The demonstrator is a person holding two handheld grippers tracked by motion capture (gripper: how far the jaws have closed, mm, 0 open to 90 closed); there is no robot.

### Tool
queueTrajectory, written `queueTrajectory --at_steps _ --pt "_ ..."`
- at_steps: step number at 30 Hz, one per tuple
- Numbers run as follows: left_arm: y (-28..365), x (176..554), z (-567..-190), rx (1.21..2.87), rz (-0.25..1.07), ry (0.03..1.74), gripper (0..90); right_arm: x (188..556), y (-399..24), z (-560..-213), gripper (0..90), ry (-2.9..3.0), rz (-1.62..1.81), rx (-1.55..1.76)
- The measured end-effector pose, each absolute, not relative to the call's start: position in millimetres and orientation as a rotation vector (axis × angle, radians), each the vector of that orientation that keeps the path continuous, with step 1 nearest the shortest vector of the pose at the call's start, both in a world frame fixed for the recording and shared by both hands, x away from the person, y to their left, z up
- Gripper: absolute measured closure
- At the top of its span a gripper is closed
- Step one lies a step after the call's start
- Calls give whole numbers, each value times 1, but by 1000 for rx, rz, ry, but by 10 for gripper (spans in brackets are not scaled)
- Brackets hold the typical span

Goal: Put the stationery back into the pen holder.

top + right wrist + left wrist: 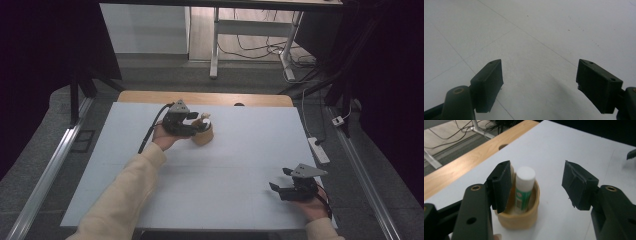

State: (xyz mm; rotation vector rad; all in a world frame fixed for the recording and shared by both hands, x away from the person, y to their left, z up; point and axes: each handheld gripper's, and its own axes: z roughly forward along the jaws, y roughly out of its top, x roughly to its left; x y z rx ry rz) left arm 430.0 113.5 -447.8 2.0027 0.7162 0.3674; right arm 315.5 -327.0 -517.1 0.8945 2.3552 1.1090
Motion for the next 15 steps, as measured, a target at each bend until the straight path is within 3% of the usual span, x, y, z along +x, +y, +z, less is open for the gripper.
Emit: queueTrajectory --at_steps 15 --pt "140 390 -456 2060 388 715 410 316 -324 -517 211 2357 1114 887"
